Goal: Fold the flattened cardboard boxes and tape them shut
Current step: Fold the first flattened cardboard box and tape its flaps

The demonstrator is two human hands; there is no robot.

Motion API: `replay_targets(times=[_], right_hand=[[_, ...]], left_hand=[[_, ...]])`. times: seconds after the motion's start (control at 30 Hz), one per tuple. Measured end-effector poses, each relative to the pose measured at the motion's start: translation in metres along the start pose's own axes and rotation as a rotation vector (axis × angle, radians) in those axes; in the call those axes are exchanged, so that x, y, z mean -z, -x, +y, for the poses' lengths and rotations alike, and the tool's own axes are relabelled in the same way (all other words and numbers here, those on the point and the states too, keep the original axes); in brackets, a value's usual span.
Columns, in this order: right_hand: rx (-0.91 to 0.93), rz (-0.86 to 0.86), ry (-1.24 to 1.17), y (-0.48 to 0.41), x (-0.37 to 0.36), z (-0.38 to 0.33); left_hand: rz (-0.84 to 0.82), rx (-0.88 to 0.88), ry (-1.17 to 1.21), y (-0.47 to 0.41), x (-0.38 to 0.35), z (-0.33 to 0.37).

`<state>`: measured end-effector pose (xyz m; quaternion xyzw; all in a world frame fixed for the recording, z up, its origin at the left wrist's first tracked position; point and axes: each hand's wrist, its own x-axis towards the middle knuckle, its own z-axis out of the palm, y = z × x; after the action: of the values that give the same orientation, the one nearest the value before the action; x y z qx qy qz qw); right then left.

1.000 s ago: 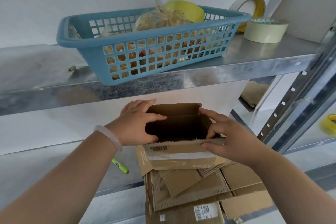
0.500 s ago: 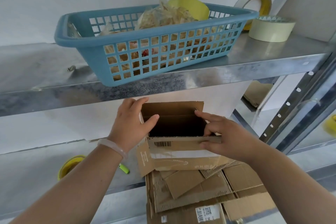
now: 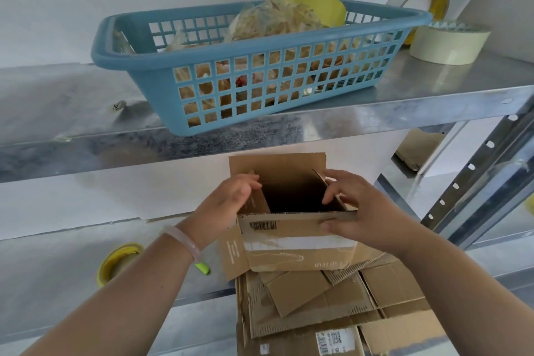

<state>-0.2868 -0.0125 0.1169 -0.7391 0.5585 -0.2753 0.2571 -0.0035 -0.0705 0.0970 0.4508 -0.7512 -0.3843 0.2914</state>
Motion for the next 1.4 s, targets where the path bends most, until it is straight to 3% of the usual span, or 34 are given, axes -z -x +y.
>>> replay_targets(times=[0.1,0.2,0.3,0.6,0.77,0.97,1.07,1.2,1.4], right_hand=[[-0.081,0.075,-0.260,0.001,-0.001,0.006],[-0.081,0.102,-0.366,0.003,-0.003,0.012],[-0.051,0.085,-0.290,0.006,-0.006,0.012],[-0.136,-0.218,-0.098,-0.001,0.001,0.017],[-0.185,-0.001,-0.071,-0.008,-0.014,0.016],[-0.162,0.279,-0.099,-0.008,-0.037,0.023],[-0.132,0.234,-0.097,-0.012,-0.035,0.027],[-0.087,0.190,-0.113,-0.015,-0.034,0.032],[-0.036,0.275,0.102,-0.003,-0.043,0.037]], left_hand=[[-0.024,-0.032,0.003,0.006,0.001,-0.004],[-0.064,-0.046,-0.062,0.016,-0.001,-0.012],[-0.124,-0.060,-0.059,0.023,-0.004,-0.011],[-0.043,-0.012,-0.159,0.031,-0.010,-0.009],[0.105,0.005,-0.023,0.037,-0.022,-0.020],[0.285,-0.019,-0.066,0.034,-0.022,-0.027],[0.333,-0.044,-0.099,0.029,-0.023,-0.032],[0.223,0.019,-0.033,0.023,-0.017,-0.038],[0.266,-0.156,-0.305,0.032,-0.024,-0.039]])
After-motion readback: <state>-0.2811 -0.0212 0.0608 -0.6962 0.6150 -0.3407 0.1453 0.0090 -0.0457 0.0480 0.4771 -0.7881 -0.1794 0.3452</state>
